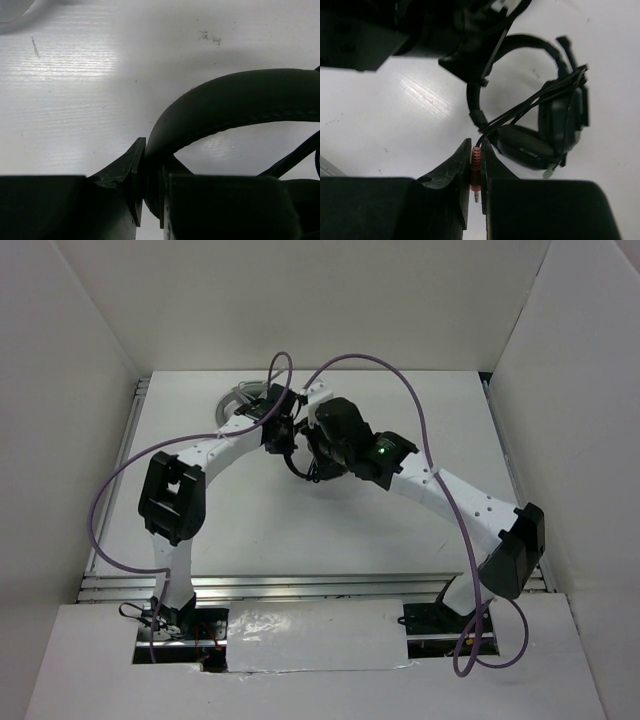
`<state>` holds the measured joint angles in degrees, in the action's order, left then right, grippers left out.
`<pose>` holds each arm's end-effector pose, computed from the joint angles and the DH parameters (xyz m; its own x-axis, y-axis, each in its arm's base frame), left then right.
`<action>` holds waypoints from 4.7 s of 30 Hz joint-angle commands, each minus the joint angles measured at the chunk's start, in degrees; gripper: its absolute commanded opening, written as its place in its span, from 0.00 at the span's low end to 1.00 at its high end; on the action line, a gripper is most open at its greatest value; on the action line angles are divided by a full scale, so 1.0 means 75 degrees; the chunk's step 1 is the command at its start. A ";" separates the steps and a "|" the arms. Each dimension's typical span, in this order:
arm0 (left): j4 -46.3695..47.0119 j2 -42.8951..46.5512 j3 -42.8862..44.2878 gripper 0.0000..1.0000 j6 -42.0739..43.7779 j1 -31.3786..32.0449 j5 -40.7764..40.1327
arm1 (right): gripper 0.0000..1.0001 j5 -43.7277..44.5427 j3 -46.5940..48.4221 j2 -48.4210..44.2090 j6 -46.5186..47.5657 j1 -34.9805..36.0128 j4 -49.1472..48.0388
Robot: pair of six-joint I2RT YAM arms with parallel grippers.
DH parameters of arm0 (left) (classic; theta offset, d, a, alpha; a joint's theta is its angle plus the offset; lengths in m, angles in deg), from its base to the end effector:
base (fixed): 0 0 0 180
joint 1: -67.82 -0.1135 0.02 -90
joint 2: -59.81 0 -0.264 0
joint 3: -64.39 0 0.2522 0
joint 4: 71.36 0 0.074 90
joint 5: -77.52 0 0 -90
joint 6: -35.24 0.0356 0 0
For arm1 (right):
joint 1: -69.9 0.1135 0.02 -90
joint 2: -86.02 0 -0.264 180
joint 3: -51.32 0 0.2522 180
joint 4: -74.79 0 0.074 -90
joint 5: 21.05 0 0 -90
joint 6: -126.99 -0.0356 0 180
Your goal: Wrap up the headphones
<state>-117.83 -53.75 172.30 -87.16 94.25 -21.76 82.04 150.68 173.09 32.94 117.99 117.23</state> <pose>0.3997 -0.1923 0.2445 -0.7846 -0.2005 -0.5866 -0.0827 0.9716 -0.2215 0.2377 0.2528 0.3763 -0.3766 -0.3166 -0.8706 -0.5689 0.8208 -0.0524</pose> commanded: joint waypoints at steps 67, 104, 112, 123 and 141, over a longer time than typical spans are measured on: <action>0.3295 0.3868 -0.1854 0.00 0.0489 0.0108 0.0124 | 1.00 -0.2974 -0.0786 -0.1766 0.0366 -0.2381 -0.2302; 0.3154 0.3563 -0.1597 0.00 0.0219 0.0155 -0.0275 | 0.00 -0.3220 -0.0082 -0.0851 -0.0151 -0.2183 -0.1891; 0.3107 0.3445 -0.1456 0.00 -0.0027 0.0155 -0.0356 | 0.00 -0.3608 0.0199 -0.0278 -0.0267 -0.1784 -0.1727; 0.2709 0.3258 -0.1186 0.00 -0.0648 0.0155 -0.0720 | 0.00 -0.3713 -0.0829 -0.0476 -0.1332 -0.1363 -0.2405; 0.3260 0.3481 -0.1608 0.00 -0.0742 0.0143 -0.0275 | 0.46 0.0821 -0.1969 -0.1835 -0.2389 -0.0191 -0.3088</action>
<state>-99.53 -30.85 159.34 -90.51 95.24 -25.28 80.79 134.59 162.29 15.54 115.59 94.20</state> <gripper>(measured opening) 0.238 0.451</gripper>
